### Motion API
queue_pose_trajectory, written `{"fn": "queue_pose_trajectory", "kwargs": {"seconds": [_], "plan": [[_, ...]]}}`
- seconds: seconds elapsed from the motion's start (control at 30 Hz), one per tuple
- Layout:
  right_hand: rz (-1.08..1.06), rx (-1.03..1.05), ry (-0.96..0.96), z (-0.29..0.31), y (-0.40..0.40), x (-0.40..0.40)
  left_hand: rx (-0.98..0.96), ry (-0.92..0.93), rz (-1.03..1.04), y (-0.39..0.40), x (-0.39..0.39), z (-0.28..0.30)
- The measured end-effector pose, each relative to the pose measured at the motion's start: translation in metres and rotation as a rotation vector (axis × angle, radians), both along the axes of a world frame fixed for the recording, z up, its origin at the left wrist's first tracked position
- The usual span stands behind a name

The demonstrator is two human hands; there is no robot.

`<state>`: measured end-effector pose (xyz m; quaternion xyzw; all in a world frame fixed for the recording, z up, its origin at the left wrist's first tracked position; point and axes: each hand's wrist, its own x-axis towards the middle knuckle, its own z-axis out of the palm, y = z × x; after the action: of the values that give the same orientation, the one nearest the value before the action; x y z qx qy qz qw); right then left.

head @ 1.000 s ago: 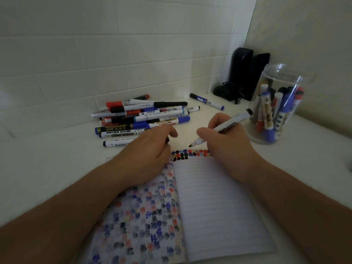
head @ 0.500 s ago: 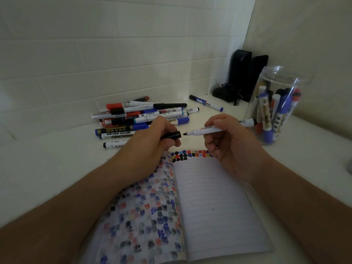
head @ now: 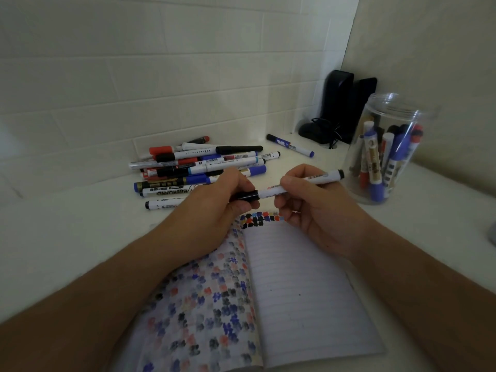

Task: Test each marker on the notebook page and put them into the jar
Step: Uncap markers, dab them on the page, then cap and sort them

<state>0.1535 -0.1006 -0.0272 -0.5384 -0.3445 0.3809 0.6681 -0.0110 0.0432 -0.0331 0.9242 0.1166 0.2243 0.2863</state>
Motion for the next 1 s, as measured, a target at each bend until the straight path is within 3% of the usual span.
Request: {"fn": "queue_pose_trajectory", "kwargs": {"seconds": [0.27, 0.33, 0.4, 0.47, 0.57, 0.73, 0.87, 1.0], "plan": [[0.027, -0.025, 0.054, 0.001, -0.006, 0.007, -0.004, -0.013, -0.010, 0.007, -0.002, -0.003], [0.085, -0.028, 0.145, 0.004, -0.009, 0.011, -0.009, -0.051, 0.008, 0.009, -0.002, -0.004], [0.109, -0.049, 0.115, 0.008, -0.013, 0.016, -0.014, -0.132, 0.044, 0.011, -0.004, -0.003], [0.032, -0.122, -0.164, 0.009, -0.018, 0.021, -0.030, -0.182, 0.084, 0.013, -0.006, -0.002], [-0.157, -0.307, -0.921, 0.007, -0.020, 0.023, -0.053, -0.143, 0.098, 0.016, -0.007, -0.003], [-0.175, -0.429, -1.507, 0.008, -0.012, 0.020, -0.038, -0.032, 0.039, 0.014, -0.005, -0.001], [-0.146, -0.405, -1.747, 0.007, -0.009, 0.009, 0.015, -0.018, 0.076, 0.018, -0.007, -0.001], [-0.104, -0.542, -1.704, 0.008, -0.003, -0.011, 0.051, -0.055, 0.071, 0.016, -0.006, -0.001]]}}
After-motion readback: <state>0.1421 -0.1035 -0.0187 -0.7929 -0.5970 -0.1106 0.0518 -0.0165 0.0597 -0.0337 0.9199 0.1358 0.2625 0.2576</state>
